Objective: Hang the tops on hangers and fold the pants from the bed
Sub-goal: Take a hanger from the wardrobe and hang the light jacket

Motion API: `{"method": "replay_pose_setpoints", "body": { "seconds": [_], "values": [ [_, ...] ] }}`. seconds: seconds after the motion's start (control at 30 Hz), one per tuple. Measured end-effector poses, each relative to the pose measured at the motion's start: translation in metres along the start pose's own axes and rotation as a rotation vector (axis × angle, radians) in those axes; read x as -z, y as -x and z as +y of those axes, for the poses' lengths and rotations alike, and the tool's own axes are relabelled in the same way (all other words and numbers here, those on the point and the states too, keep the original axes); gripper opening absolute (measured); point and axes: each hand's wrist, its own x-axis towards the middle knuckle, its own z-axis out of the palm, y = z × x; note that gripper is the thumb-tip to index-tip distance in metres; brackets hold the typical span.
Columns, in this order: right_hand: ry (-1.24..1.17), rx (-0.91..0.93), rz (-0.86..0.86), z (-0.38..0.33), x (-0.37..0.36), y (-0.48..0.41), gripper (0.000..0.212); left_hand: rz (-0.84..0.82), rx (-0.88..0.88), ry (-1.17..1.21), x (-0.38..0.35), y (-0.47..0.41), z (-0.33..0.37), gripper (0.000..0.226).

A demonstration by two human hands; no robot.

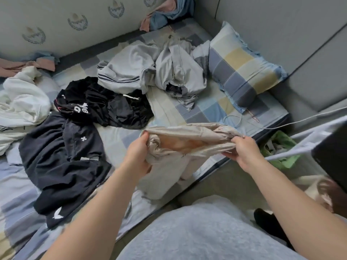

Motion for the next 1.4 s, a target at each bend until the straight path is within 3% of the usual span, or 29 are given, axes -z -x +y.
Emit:
{"method": "replay_pose_setpoints", "body": {
  "seconds": [0.07,0.17,0.33,0.47,0.6,0.8,1.07,1.23,1.4],
  "values": [
    [-0.224,-0.039,0.011,0.001,0.031,0.007,0.026,-0.006,-0.013,-0.058,-0.022,-0.007,-0.013,0.028],
    [-0.466,-0.094,0.06,0.009,0.072,0.023,0.029,-0.076,0.051,0.054,-0.052,-0.011,-0.023,0.024],
    [-0.697,-0.148,0.146,0.032,0.132,0.061,0.019,-0.249,0.196,0.062,-0.1,0.003,-0.043,0.017],
    [-0.812,-0.135,0.237,0.072,0.192,0.096,0.033,-0.309,0.256,-0.323,-0.143,0.026,-0.089,0.032],
    [-0.925,-0.108,0.364,0.133,0.251,0.143,0.024,-0.377,0.276,-0.582,-0.175,0.061,-0.161,0.04],
    [-1.017,-0.097,0.534,0.256,0.334,0.224,0.032,-0.448,0.303,-0.85,-0.184,0.125,-0.305,0.041],
    [-1.125,-0.162,0.822,0.393,0.429,0.338,0.02,-0.575,0.347,-1.117,-0.184,0.218,-0.474,0.038],
    [-1.201,-0.063,0.98,0.428,0.478,0.401,0.02,-0.778,0.303,-1.212,-0.22,0.282,-0.541,0.037],
    [-1.251,0.073,1.164,0.414,0.534,0.442,0.023,-1.0,0.34,-1.279,-0.273,0.358,-0.588,0.035]
  ]
}}
